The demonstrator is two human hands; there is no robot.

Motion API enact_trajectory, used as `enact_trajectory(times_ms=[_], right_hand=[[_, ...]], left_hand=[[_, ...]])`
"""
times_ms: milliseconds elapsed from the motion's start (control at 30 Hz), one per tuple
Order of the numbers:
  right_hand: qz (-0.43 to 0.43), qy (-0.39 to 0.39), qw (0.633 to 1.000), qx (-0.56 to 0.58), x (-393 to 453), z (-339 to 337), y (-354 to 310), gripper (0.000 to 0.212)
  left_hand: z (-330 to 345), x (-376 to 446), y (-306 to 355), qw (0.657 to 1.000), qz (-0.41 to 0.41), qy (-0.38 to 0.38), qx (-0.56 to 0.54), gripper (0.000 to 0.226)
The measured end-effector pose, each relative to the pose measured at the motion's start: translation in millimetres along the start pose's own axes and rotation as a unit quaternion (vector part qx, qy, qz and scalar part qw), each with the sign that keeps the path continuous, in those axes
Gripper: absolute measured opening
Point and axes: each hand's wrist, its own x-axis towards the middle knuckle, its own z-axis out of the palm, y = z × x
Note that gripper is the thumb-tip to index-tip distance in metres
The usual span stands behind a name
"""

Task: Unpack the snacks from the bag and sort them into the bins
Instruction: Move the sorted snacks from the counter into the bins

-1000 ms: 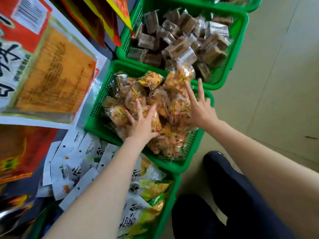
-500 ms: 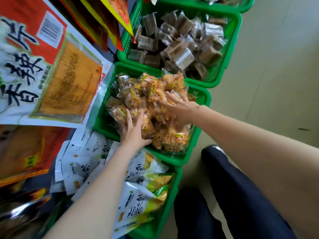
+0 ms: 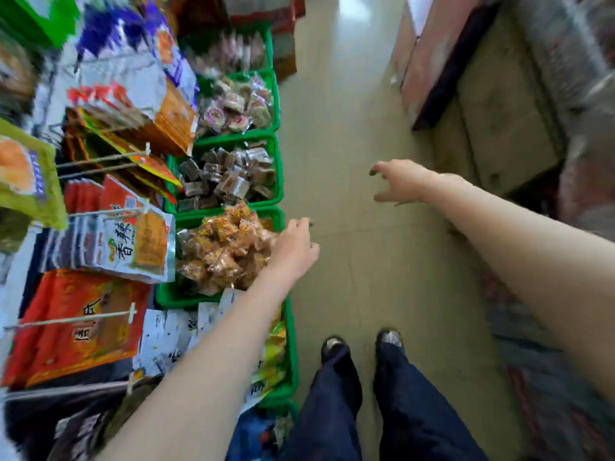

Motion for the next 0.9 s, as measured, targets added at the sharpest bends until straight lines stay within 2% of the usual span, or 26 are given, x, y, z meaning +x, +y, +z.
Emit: enact_trajectory(times_ms=[200,300,400,467,567,667,700,767,900], right_hand=[[0.157,0.076,0.985,0.016,-237.9,-34.0,112.8,0.053],[0.235,0.113,0.965,0.026,-375.9,-12.8,159.2,0.051],[0.303,0.16,0.938,0.055,-520.4,43.8,197.6,0.047],[0.35,0.174,0.918,0.071,-621.3,98.6,217.1,0.044],[0.434,0.173,0.88,0.09,-784.8,187.5,231.6,0.044],[0.539,0.161,0.813,0.153,-938.6,269.3,225.5,0.049],[0.573,0.168,0.785,0.167,-981.6,289.0,225.9,0.048],[0.617,0.188,0.738,0.2,-1052.9,322.6,227.9,0.042],[0.632,0.212,0.702,0.251,-1123.8,375.8,234.1,0.038]], left_hand=[[-0.9,-92.8,153.5,0.975,0.207,-0.011,0.085,0.039],[16.4,-160.5,230.7,0.949,0.293,0.019,0.116,0.037],[58.3,-245.6,311.3,0.917,0.375,0.042,0.13,0.037],[100.5,-314.8,363.1,0.888,0.436,0.056,0.139,0.038],[180.0,-432.0,433.2,0.829,0.532,0.018,0.171,0.039],[249.1,-551.3,486.7,0.738,0.626,-0.003,0.252,0.041],[265.3,-585.0,504.2,0.72,0.647,-0.003,0.252,0.041],[292.0,-644.5,538.7,0.694,0.682,-0.015,0.231,0.042],[339.8,-729.6,591.6,0.647,0.724,-0.053,0.232,0.04]])
